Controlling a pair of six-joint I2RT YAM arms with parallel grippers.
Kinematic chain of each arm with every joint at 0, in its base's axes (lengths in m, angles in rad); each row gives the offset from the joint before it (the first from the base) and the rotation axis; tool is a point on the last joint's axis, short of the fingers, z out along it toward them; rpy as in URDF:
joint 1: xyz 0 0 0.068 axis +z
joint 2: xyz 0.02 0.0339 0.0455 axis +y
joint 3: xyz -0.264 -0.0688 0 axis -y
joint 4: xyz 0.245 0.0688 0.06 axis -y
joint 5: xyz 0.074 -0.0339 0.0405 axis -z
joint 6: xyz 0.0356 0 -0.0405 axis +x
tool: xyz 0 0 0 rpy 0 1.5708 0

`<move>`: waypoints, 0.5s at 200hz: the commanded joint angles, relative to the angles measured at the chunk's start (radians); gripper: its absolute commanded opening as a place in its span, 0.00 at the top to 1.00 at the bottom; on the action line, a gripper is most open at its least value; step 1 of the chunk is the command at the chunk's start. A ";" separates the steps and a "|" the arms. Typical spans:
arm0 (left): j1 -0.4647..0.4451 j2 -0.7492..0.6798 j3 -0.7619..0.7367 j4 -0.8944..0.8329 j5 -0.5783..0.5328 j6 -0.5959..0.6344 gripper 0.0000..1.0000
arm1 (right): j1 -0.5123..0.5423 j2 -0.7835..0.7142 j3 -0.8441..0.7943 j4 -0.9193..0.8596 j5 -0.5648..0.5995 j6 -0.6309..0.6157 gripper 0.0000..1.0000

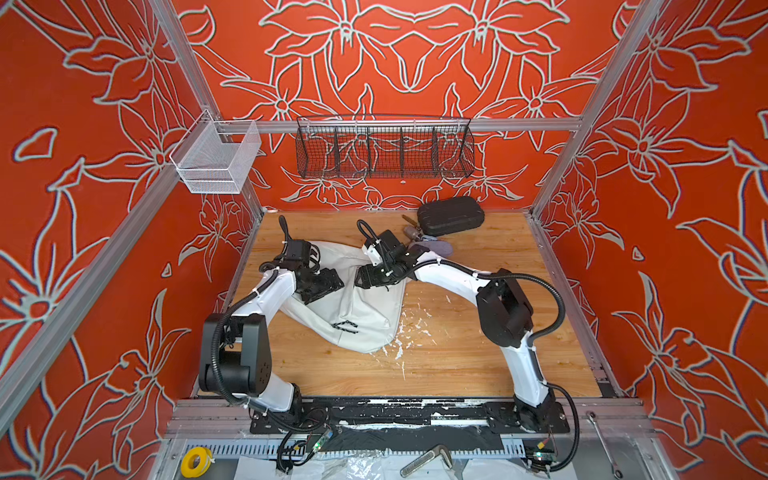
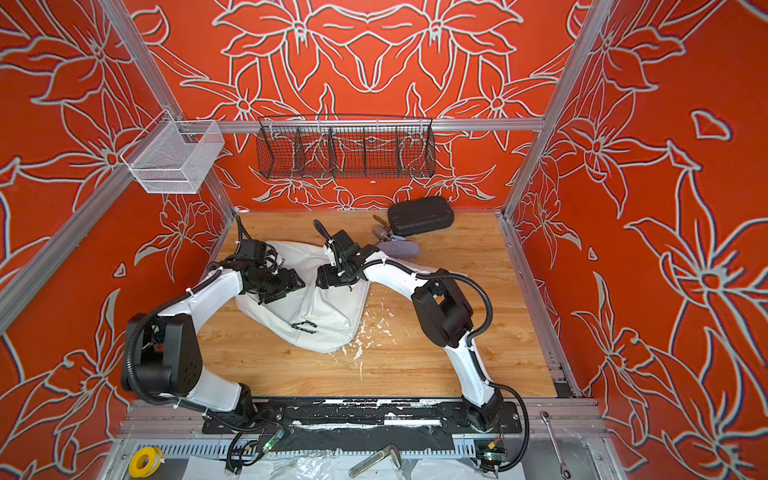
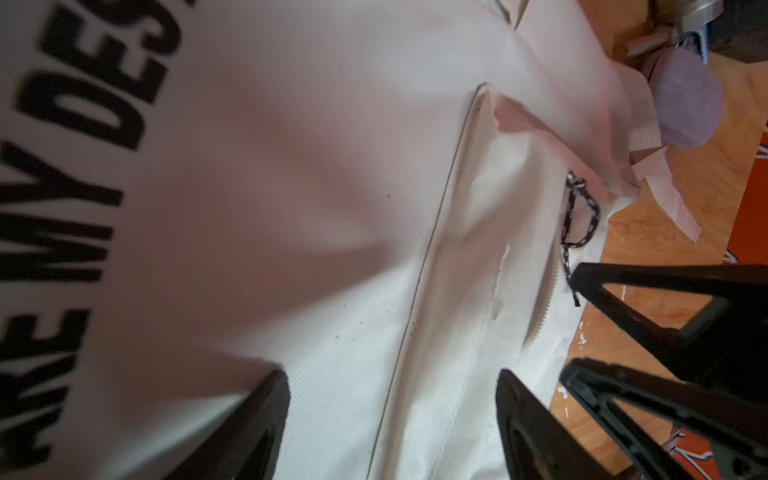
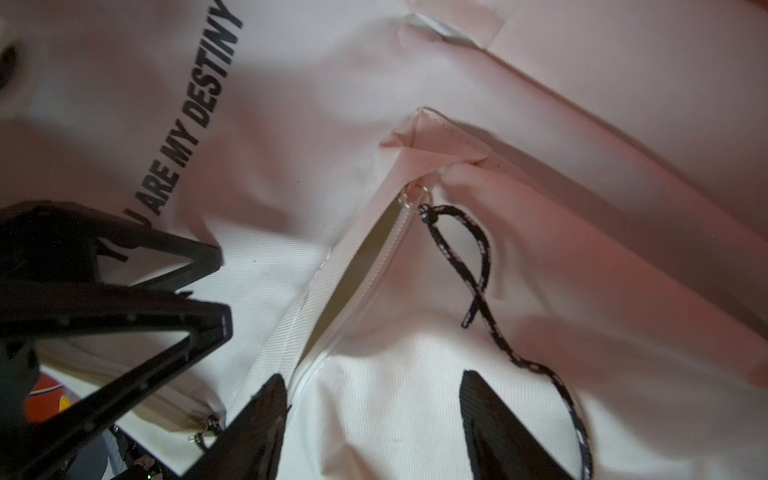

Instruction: Pack the student bag

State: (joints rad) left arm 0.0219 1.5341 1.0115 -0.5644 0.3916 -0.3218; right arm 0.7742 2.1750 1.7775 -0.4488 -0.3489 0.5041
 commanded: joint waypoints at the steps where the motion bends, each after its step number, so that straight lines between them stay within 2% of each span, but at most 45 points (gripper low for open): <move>1: -0.004 0.018 -0.004 0.003 0.004 -0.017 0.22 | 0.007 0.033 0.036 0.037 -0.017 0.045 0.32; 38: -0.004 0.030 -0.016 0.000 -0.008 -0.025 0.23 | 0.010 0.107 0.112 -0.023 -0.010 0.059 0.36; 61: -0.004 0.039 -0.022 -0.003 -0.010 -0.026 0.24 | 0.013 0.100 0.080 0.021 -0.016 0.082 0.41; 77: -0.005 0.044 -0.028 0.004 0.002 -0.029 0.24 | 0.019 0.076 0.065 0.025 0.000 0.069 0.40; 94: -0.005 0.043 -0.034 0.010 0.004 -0.033 0.24 | 0.022 0.071 0.070 0.025 0.000 0.059 0.35; 97: -0.006 0.044 -0.033 0.010 0.005 -0.033 0.24 | 0.021 0.074 0.076 0.022 -0.001 0.059 0.31; 100: -0.005 0.045 -0.033 0.009 0.004 -0.033 0.24 | 0.023 0.083 0.085 0.010 0.000 0.055 0.23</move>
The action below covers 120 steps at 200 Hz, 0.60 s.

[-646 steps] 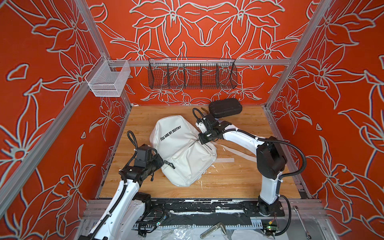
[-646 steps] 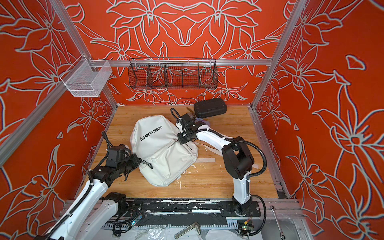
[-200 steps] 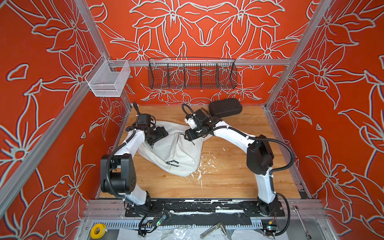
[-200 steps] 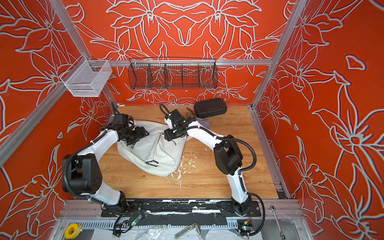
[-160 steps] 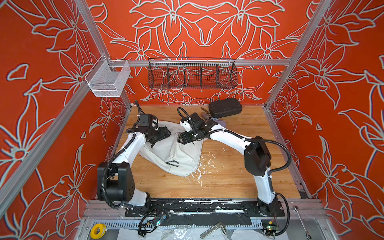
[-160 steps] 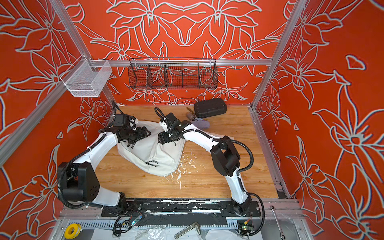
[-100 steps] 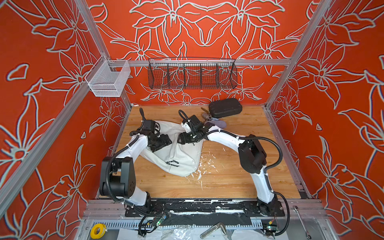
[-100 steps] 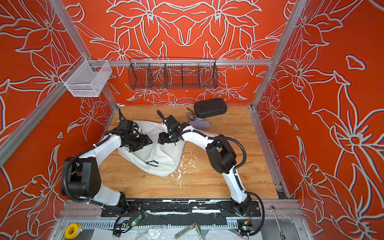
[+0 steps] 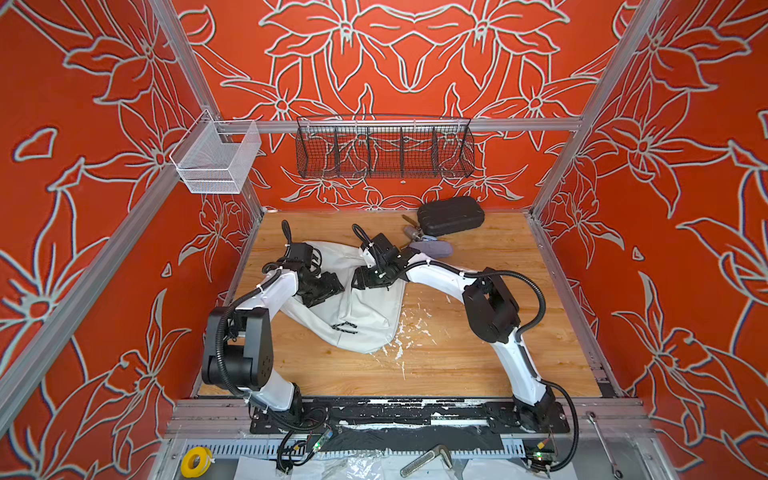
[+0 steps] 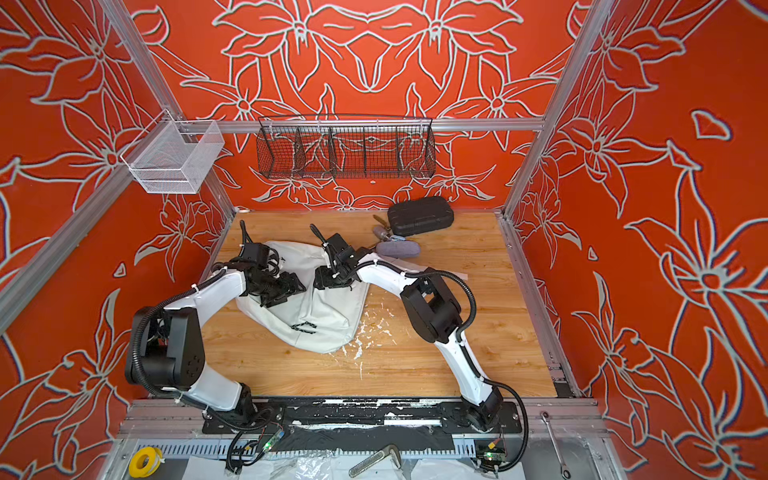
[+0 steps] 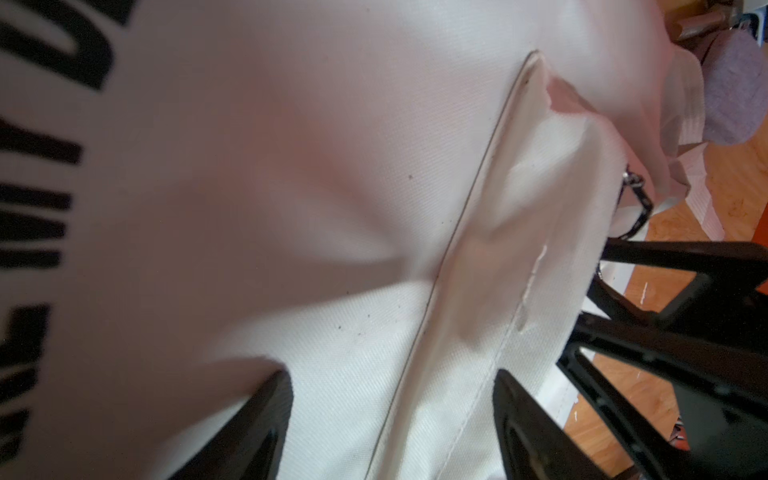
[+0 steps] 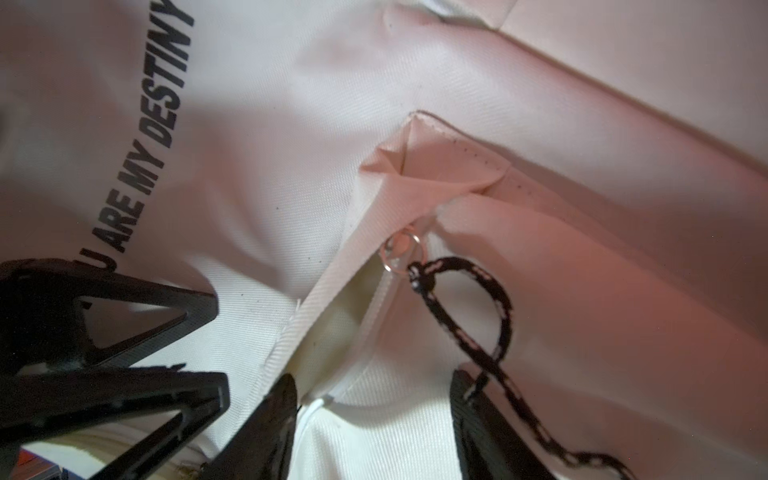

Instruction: Pack the student bag

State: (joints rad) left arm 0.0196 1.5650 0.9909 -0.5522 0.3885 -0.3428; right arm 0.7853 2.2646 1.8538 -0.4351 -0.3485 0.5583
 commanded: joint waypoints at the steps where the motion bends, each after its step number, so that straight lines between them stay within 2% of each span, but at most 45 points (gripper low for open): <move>1: -0.003 0.014 -0.011 -0.004 0.006 -0.010 0.24 | 0.013 -0.003 0.012 -0.008 0.001 0.000 0.22; 14: -0.004 0.018 -0.006 -0.010 0.005 -0.005 0.24 | 0.022 0.043 0.078 -0.081 0.017 -0.013 0.15; 37: -0.002 0.023 0.002 -0.030 -0.013 0.008 0.24 | 0.040 0.095 0.139 -0.144 0.106 -0.018 0.15; 72: -0.002 0.004 -0.012 -0.037 -0.045 0.004 0.24 | 0.045 0.115 0.136 -0.180 0.243 -0.013 0.27; 85: 0.000 -0.002 -0.014 -0.035 -0.047 0.001 0.24 | 0.044 0.116 0.115 -0.153 0.229 -0.017 0.35; 102: 0.000 -0.004 -0.010 -0.037 -0.043 0.000 0.24 | 0.047 0.098 0.088 -0.106 0.181 -0.025 0.59; 120: 0.000 -0.007 -0.006 -0.028 -0.030 -0.007 0.24 | 0.050 0.048 0.062 -0.083 0.155 -0.064 0.75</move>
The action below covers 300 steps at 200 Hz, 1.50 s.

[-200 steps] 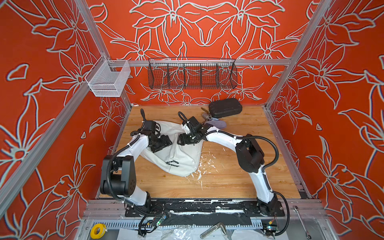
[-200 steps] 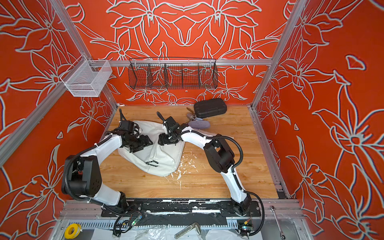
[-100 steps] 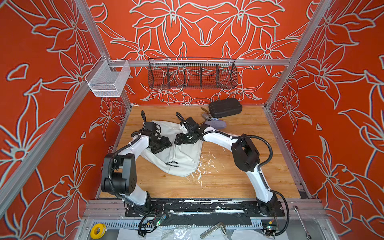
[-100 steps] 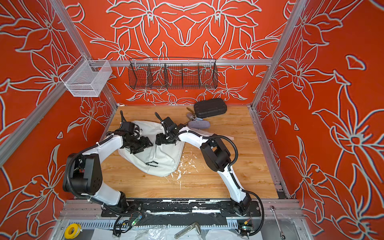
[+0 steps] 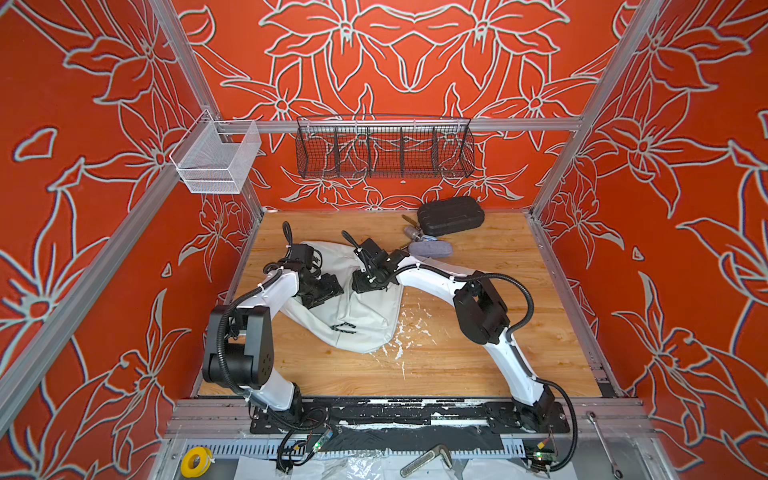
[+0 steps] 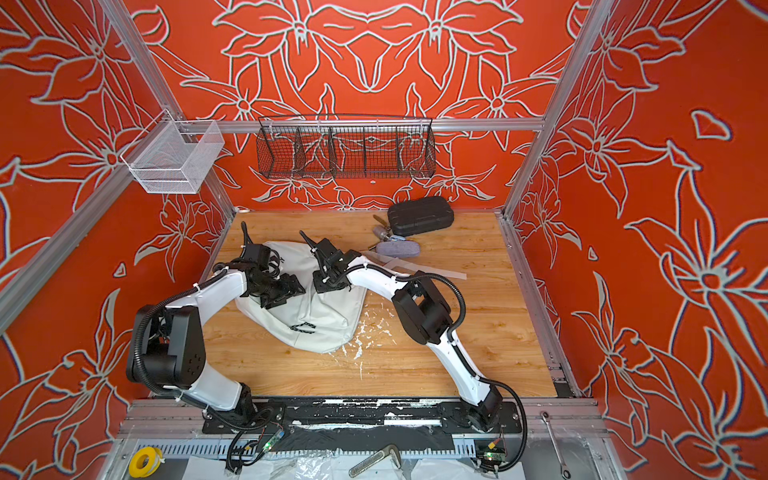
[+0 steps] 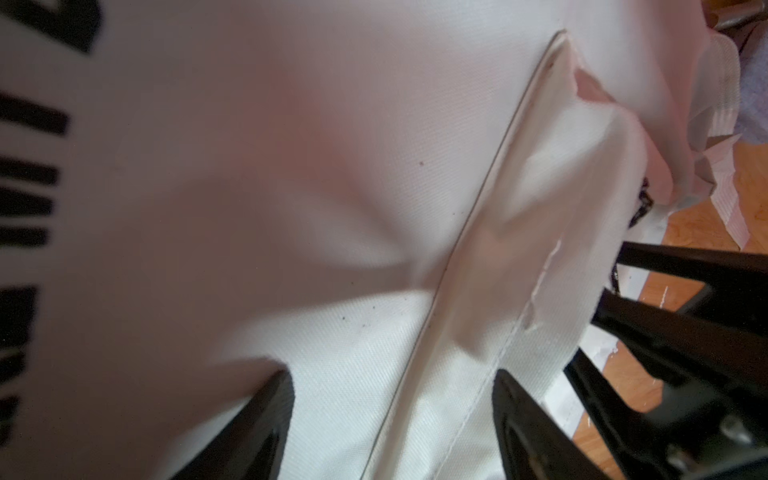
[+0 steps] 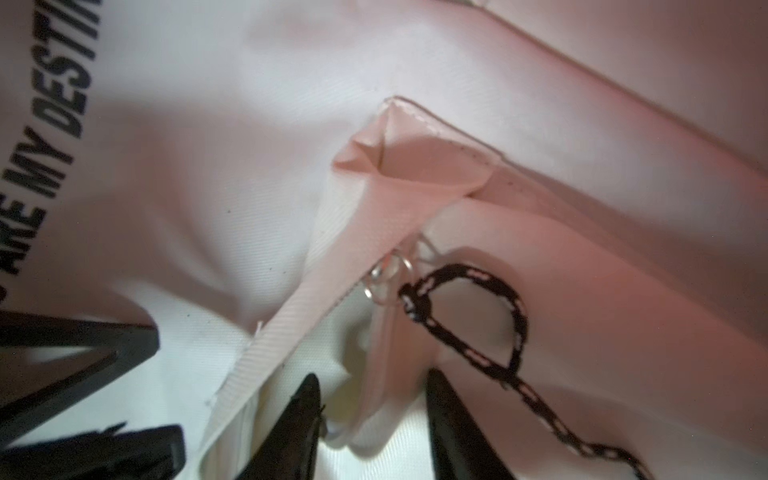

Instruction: Pack the student bag

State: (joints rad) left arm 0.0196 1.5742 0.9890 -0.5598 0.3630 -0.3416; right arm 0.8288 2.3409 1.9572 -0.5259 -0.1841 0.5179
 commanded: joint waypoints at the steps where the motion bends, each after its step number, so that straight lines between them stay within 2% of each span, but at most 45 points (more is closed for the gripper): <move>1: 0.000 -0.018 -0.004 -0.018 -0.003 -0.008 0.24 | 0.007 -0.032 -0.042 0.006 -0.009 -0.026 0.75; 19: 0.001 -0.036 -0.019 0.024 0.028 -0.020 0.24 | 0.006 -0.095 -0.066 -0.020 -0.027 -0.085 0.81; 56: -0.001 -0.028 -0.029 0.054 0.044 -0.024 0.24 | -0.012 -0.210 -0.161 -0.048 -0.067 -0.123 1.00; 75: -0.002 -0.029 -0.037 0.068 0.049 -0.034 0.24 | -0.023 -0.243 -0.190 -0.048 -0.093 -0.133 1.00; 112: -0.014 -0.109 -0.031 0.103 0.071 -0.078 0.25 | -0.042 -0.296 -0.260 0.032 -0.220 -0.177 1.00; 131: -0.047 -0.176 0.016 0.121 0.050 -0.078 0.25 | -0.043 -0.305 -0.274 0.028 -0.253 -0.229 1.00; 152: -0.077 -0.195 0.095 0.155 0.022 -0.025 0.25 | -0.046 -0.312 -0.289 0.000 -0.260 -0.250 1.00; 172: -0.085 -0.117 0.212 0.148 0.044 0.060 0.25 | -0.054 -0.342 -0.343 0.016 -0.264 -0.254 1.00; 207: -0.109 0.109 0.456 0.067 0.094 0.167 0.25 | -0.070 -0.401 -0.394 -0.013 -0.252 -0.279 1.00; 233: -0.149 0.246 0.580 0.049 0.101 0.179 0.26 | -0.074 -0.425 -0.366 -0.080 -0.217 -0.313 1.00; 264: -0.176 0.329 0.622 0.072 0.093 0.159 0.26 | -0.083 -0.431 -0.338 -0.149 -0.172 -0.333 1.00; 279: -0.176 0.345 0.624 0.081 0.096 0.155 0.26 | -0.093 -0.473 -0.354 -0.116 -0.155 -0.345 0.73; 300: -0.176 0.349 0.624 0.080 0.113 0.172 0.26 | -0.112 -0.557 -0.391 -0.029 -0.159 -0.451 0.57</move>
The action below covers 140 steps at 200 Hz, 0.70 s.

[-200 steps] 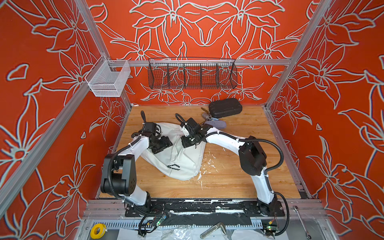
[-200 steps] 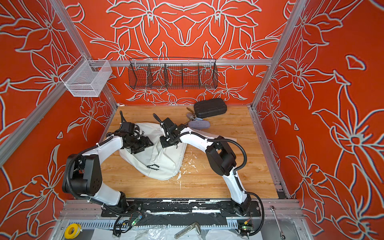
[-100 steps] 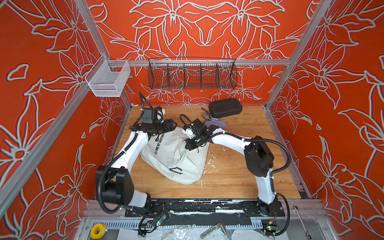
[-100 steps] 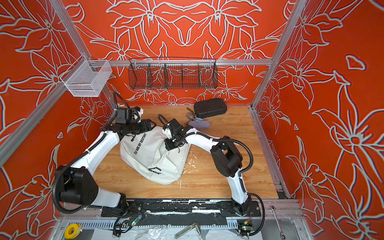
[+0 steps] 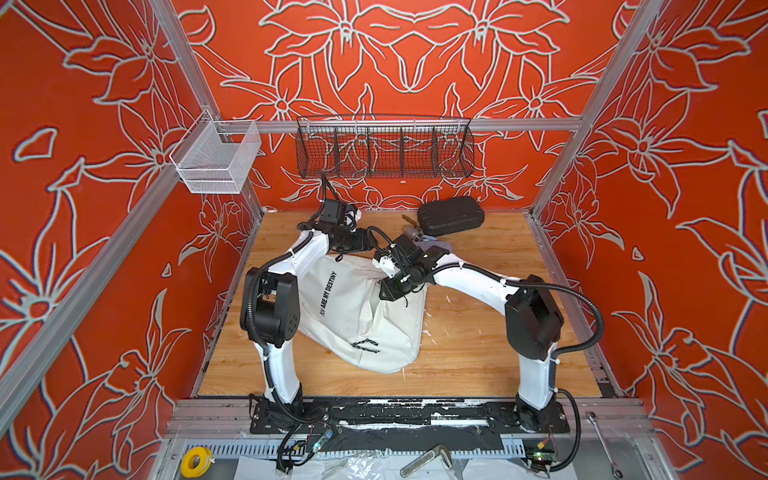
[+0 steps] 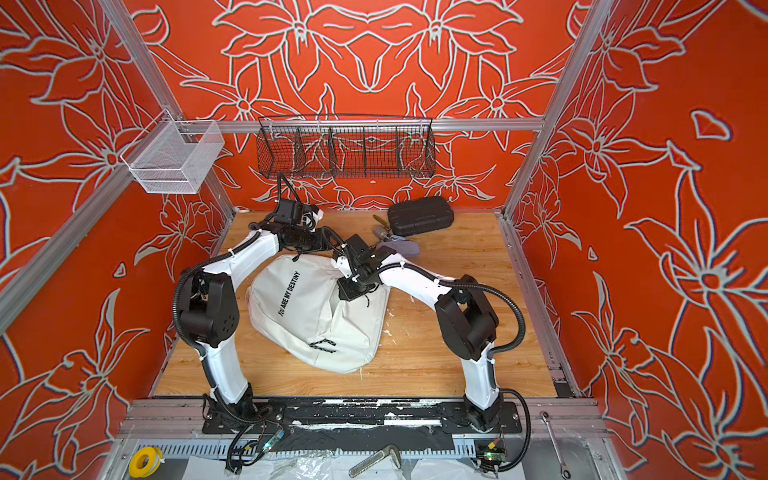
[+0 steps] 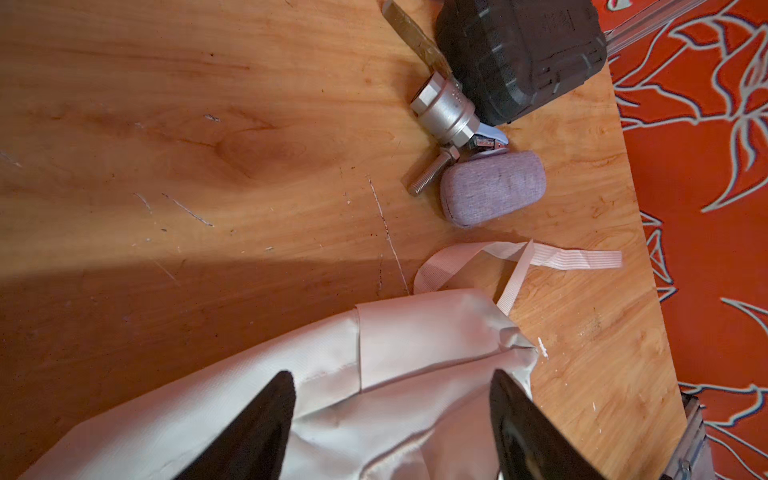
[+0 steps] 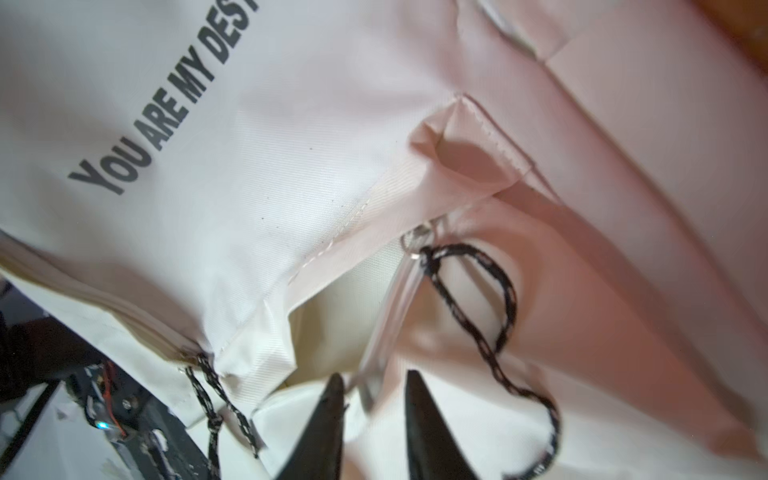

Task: Pack the student bag
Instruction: 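Release the backpack and move both grippers toward the black case and purple pouch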

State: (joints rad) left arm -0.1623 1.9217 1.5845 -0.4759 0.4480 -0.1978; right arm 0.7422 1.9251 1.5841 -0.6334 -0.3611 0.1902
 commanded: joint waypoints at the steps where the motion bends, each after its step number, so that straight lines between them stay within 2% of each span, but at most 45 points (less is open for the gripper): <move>1: 0.006 0.001 0.028 -0.004 0.029 0.028 0.26 | -0.026 -0.145 -0.018 0.082 0.019 -0.131 0.56; 19: 0.006 -0.009 0.030 -0.006 0.030 0.046 0.26 | -0.060 -0.192 -0.035 0.117 0.038 -0.286 0.42; 40: 0.006 -0.022 0.029 -0.010 0.028 0.059 0.26 | -0.139 -0.178 -0.023 0.095 0.041 -0.486 0.25; 61: 0.006 -0.038 0.023 -0.016 0.027 0.067 0.26 | -0.229 -0.092 0.018 0.058 0.078 -0.720 0.19; 74: 0.006 -0.049 0.020 -0.024 0.026 0.074 0.26 | -0.273 -0.005 0.090 0.015 0.125 -0.816 0.18; 118: 0.006 -0.118 -0.042 -0.027 0.009 0.091 0.25 | -0.356 0.288 0.441 -0.145 0.180 -0.897 0.13; 140: 0.006 -0.147 -0.078 -0.026 -0.007 0.107 0.25 | -0.369 0.369 0.523 -0.177 0.203 -0.944 0.13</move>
State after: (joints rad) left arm -0.1581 1.8320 1.5394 -0.4873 0.4519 -0.1287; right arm 0.3756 2.2524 2.0098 -0.7124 -0.1871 -0.6353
